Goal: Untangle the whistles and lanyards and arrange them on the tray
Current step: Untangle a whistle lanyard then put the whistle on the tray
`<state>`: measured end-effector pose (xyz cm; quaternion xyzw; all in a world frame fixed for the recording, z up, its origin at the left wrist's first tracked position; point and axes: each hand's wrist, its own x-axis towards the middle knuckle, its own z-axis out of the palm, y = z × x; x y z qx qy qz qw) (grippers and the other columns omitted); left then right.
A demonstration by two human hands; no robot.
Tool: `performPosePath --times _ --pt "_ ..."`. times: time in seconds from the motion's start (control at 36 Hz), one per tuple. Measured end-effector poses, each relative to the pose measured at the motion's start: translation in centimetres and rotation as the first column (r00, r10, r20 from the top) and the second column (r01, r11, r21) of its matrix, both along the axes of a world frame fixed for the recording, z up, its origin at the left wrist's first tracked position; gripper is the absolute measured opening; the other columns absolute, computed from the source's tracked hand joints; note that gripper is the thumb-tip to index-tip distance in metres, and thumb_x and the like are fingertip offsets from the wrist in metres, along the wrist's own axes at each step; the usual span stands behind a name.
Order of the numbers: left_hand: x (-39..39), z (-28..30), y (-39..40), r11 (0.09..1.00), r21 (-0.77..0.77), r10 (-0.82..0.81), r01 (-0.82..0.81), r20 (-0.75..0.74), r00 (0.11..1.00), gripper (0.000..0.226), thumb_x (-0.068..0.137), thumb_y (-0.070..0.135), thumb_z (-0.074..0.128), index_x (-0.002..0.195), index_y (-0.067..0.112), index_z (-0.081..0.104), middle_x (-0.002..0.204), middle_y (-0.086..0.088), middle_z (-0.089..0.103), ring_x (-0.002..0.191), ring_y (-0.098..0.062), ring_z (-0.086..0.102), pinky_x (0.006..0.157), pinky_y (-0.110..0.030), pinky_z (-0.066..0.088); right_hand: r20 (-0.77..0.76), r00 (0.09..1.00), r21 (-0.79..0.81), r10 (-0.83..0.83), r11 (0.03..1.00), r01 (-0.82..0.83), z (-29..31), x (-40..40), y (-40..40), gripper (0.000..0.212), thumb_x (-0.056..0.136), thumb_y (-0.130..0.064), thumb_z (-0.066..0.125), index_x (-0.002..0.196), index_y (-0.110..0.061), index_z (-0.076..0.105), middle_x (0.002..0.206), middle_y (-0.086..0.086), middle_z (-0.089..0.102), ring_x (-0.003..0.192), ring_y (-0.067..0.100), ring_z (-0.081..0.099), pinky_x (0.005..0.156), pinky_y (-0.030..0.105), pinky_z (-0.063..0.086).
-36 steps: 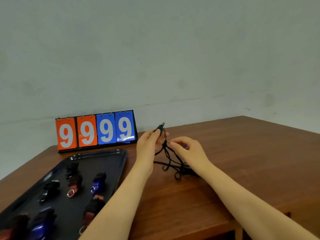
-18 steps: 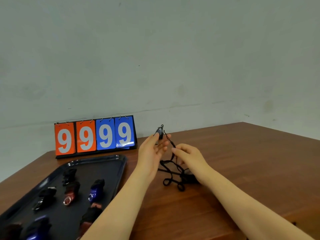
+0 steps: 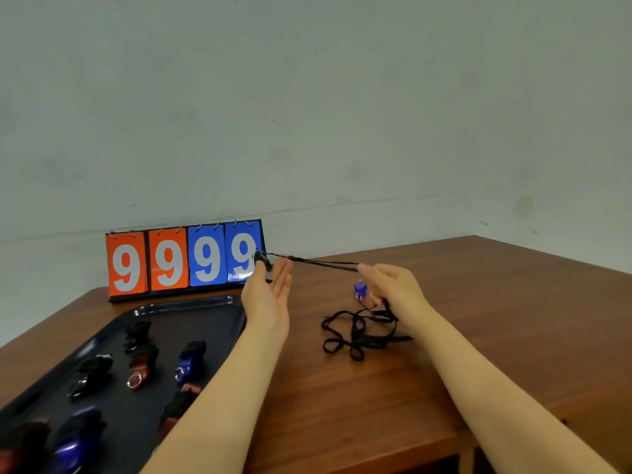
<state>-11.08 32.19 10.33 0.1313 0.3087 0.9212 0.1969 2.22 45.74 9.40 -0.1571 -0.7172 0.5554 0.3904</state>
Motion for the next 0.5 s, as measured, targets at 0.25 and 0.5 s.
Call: performPosePath --times 0.25,0.5 --pt "-0.1 -0.1 -0.1 0.993 0.090 -0.081 0.070 0.124 0.989 0.033 0.103 0.024 0.044 0.134 0.016 0.041 0.121 -0.013 0.064 0.106 -0.022 0.065 0.089 -0.030 0.051 -0.649 0.751 -0.601 -0.122 0.687 -0.408 0.9 1.3 2.7 0.031 0.100 -0.031 0.046 0.073 -0.016 0.051 0.049 -0.007 0.031 0.041 0.008 0.030 0.054 0.023 0.030" --pt "0.2 0.2 -0.1 0.989 -0.130 0.075 -0.073 0.010 0.997 0.022 0.097 0.027 0.056 0.117 0.019 0.057 0.097 -0.003 0.069 0.082 -0.011 0.065 0.071 -0.023 0.052 -0.192 0.870 -0.383 -0.455 0.851 0.360 0.1 1.4 2.0 0.025 0.099 -0.029 0.048 0.087 -0.015 0.066 0.066 -0.005 0.049 0.059 0.007 0.042 0.057 0.024 0.036"
